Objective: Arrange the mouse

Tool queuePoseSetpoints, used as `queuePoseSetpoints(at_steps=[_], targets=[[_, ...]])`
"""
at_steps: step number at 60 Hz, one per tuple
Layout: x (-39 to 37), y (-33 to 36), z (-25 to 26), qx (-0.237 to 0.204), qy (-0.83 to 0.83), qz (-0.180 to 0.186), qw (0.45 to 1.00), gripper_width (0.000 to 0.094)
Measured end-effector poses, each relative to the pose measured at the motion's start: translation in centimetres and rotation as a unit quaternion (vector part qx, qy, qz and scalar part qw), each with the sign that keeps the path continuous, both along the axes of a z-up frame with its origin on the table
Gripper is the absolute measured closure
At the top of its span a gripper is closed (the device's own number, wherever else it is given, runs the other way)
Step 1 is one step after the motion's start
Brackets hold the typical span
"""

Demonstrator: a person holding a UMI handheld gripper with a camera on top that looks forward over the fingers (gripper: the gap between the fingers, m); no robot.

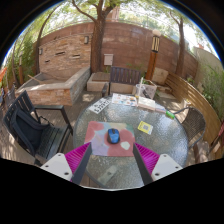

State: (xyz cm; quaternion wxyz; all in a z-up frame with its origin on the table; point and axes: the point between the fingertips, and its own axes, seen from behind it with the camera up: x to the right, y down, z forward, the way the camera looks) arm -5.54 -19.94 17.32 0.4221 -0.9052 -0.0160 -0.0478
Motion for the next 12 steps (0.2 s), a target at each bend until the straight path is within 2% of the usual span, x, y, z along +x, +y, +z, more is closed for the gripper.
queuePoseSetpoints(at_steps=[12], targets=[[-0.91,-0.32,-0.05,-0.002,0.012,0.002,1.000,0.0086]])
